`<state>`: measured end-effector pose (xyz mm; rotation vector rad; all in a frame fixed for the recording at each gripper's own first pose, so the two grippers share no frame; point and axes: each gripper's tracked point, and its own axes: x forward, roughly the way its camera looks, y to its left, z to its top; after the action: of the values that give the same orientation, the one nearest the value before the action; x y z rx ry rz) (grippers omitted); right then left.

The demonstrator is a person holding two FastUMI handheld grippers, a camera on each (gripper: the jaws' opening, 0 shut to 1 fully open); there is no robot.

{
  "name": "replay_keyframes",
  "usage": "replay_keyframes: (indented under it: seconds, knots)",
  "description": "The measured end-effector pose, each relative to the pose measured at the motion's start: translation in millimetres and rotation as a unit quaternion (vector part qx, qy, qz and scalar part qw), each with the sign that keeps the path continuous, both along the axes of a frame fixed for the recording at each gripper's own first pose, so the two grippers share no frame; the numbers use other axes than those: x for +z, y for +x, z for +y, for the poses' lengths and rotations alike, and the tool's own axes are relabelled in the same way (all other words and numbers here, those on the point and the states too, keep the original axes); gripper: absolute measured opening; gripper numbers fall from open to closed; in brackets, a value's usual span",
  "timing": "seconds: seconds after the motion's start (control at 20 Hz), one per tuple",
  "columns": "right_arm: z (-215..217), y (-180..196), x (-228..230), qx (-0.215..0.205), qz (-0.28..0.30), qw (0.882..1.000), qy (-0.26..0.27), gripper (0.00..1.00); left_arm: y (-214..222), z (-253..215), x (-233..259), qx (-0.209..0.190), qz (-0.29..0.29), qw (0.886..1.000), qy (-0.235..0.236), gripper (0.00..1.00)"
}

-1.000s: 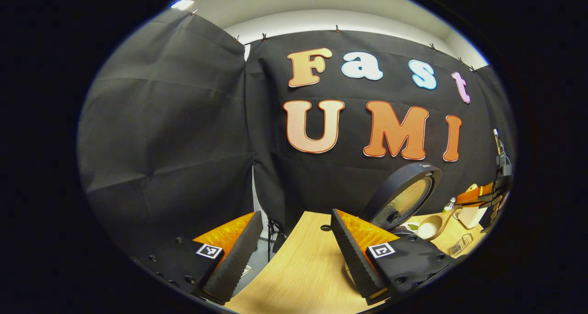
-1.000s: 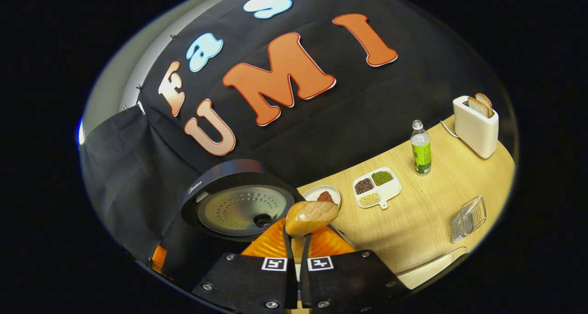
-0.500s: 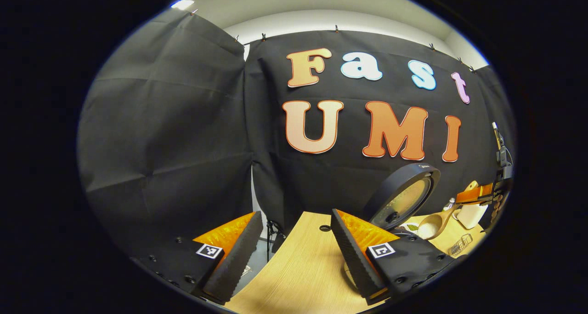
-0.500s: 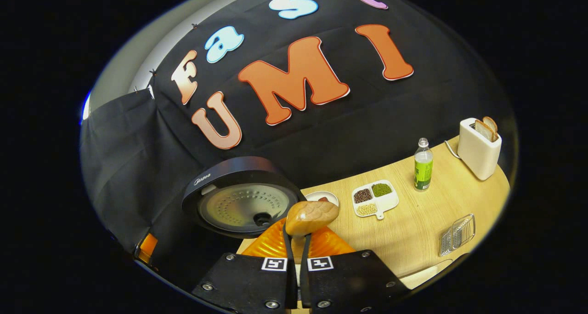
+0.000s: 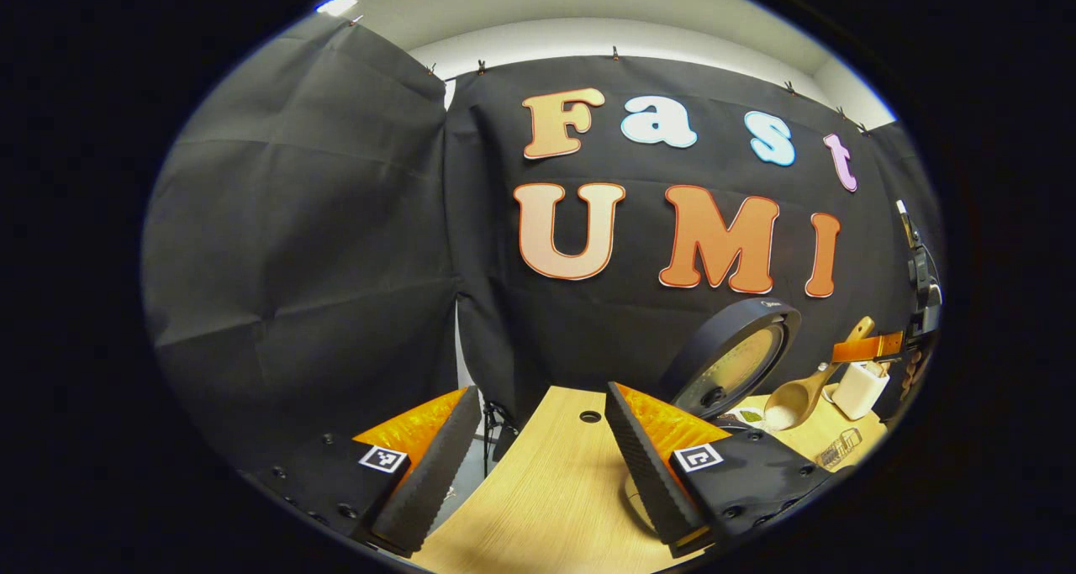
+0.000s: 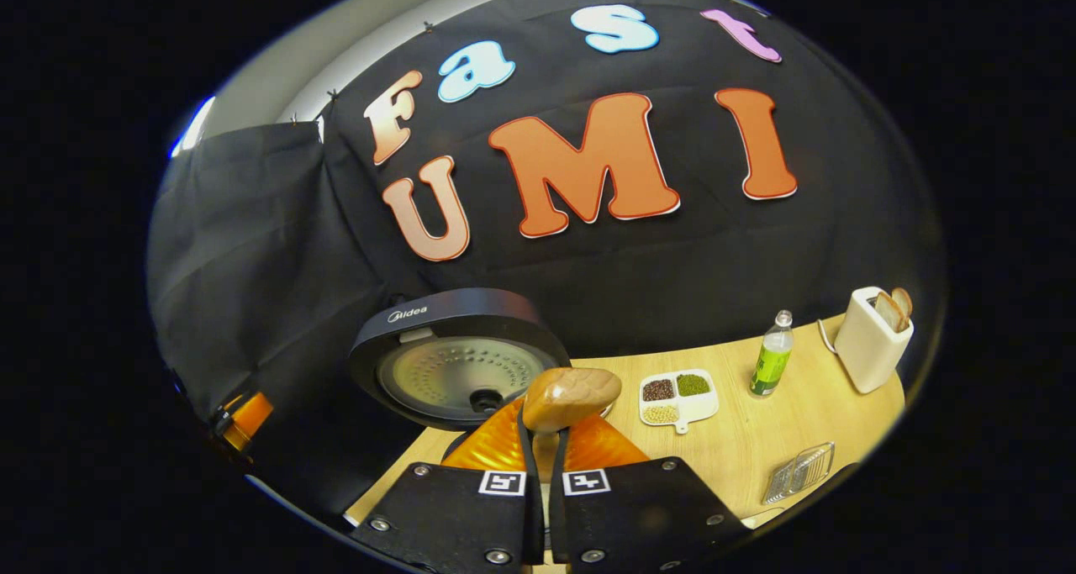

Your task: Close the left gripper, press the button to open the rice cooker; take a wooden spoon from the chopstick holder with the right hand, scoop a spoonful of rice and pour it into the rice cooker, then put the wooden spoon back into the chopstick holder.

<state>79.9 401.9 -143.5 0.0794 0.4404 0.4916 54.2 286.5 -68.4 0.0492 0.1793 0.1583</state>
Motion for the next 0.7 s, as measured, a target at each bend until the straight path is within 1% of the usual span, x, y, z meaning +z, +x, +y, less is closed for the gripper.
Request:
replay_keyframes:
  seconds: [0.2,0.5,0.7]
  knots:
    - [7.2,-5.4,4.6,0.016,-0.012,1.0,-0.012,0.02,-0.6,0.5,-0.6,0.002,0.0,1.0,0.005,0.98]
    - [14.1,-11.9,11.9,0.038,-0.036,0.998,-0.046,0.02,-1.2,0.0,-1.7,0.0,0.003,1.0,0.004,0.98]
    - [16.3,-13.9,17.7,0.044,-0.055,0.995,-0.065,0.02,-2.3,0.9,-1.4,0.003,0.006,1.0,0.009,0.98]
